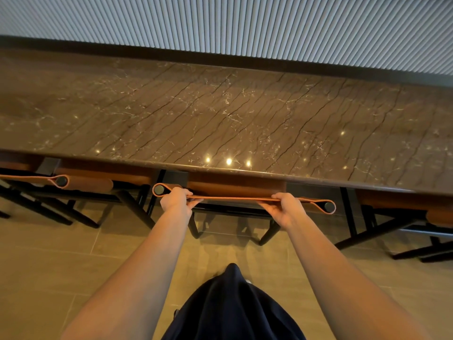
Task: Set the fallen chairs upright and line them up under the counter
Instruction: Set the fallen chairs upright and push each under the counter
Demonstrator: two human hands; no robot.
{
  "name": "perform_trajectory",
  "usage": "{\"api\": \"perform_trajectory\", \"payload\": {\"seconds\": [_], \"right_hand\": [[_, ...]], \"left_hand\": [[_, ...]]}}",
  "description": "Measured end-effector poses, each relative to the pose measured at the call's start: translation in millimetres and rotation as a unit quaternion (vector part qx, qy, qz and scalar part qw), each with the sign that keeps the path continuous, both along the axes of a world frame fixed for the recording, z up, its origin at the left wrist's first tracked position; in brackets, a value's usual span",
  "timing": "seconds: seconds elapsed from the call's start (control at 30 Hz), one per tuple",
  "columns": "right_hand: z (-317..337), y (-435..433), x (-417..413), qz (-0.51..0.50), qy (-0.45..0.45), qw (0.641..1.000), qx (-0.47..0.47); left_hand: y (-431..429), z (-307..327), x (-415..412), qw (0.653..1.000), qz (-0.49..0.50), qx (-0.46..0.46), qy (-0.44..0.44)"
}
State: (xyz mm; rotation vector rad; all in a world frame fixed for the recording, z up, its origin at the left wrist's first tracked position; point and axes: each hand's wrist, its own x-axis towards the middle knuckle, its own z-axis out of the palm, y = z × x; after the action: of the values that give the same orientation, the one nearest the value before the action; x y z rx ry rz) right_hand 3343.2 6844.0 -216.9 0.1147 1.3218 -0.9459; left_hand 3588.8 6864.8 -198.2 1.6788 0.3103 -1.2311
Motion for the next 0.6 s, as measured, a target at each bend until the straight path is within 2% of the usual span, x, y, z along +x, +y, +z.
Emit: {"api": "perform_trajectory", "payload": {"seconds": [0.27, 0.6], "right_hand": [[-6.4, -4.0, -0.3, 0.01, -0.01, 1.0, 0.017], [-11.2, -11.1, -0.7, 0.028, 0.014, 0.999, 0.036]], "left_hand": [[-6.0, -4.2, 3.3, 0.999, 0.001, 0.035, 0.008], [-10.9, -0.9, 3.3, 0.999, -0.008, 0.025, 0.041]]}}
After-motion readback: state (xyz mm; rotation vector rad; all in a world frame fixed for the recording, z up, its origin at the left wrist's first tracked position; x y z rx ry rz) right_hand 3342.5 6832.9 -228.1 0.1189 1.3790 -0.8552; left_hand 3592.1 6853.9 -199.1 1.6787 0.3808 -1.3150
